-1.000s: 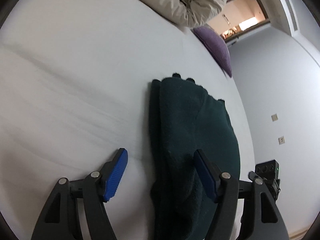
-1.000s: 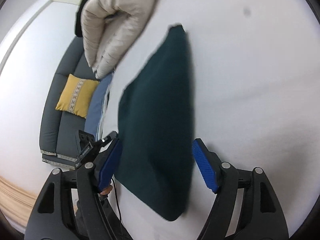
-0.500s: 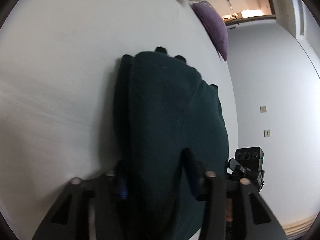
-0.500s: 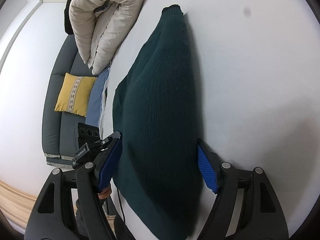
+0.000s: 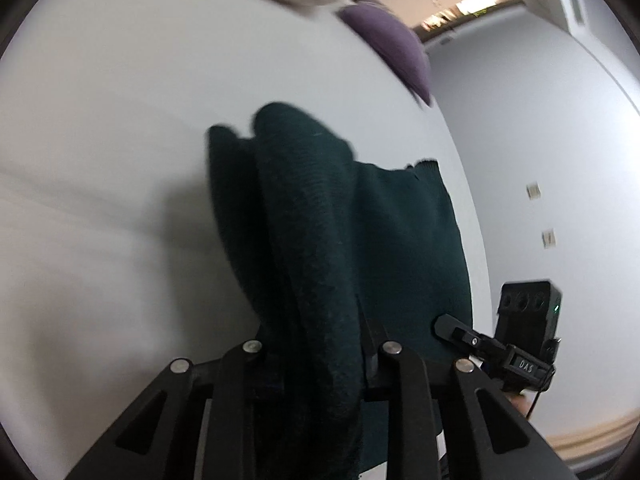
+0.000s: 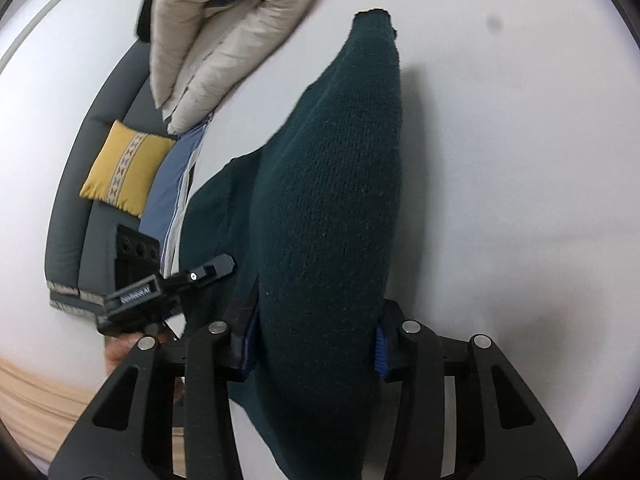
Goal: Fold small clothes
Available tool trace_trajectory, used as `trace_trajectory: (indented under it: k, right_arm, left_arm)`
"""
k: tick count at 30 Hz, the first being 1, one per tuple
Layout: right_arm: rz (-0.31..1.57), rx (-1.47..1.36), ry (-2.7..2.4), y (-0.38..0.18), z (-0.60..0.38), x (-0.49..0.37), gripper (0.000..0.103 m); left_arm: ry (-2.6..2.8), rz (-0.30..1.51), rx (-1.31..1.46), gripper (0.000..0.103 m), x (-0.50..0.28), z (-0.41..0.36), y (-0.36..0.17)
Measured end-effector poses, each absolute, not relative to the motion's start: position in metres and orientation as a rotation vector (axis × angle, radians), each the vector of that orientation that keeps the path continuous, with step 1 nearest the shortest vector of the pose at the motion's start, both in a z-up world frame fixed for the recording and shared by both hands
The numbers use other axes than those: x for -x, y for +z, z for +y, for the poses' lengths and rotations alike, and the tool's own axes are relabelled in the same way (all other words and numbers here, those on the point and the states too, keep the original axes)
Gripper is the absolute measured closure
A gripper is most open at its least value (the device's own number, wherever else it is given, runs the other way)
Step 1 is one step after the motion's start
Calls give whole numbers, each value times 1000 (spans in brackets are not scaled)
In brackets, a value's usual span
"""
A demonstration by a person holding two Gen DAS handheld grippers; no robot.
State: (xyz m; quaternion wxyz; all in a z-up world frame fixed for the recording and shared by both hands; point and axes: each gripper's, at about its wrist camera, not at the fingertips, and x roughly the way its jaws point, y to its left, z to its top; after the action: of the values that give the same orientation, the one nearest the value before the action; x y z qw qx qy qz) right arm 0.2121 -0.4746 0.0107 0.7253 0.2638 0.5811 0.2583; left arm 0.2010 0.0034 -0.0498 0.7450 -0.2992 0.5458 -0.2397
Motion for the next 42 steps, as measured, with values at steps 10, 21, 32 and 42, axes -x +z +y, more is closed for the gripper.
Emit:
trace_trajectory:
  k: [10,21,32,42]
  right_arm:
    - [1242,-540,581,80,-526,-97,62]
    - [1309,-693,520,11,-593,-19,61]
    - [1267,-670,526,16,-581,-23,55]
    - [1103,-613,330,76,-614,23,48]
  left_arm:
    - [-582,1156,538,78,-88,-50,-9]
    - [-532,1267,562,73,-61,-74,-85]
    - [-518,1218,593,67,-41,-66,-86]
    - [-299,950,334,37,9,-37,-5]
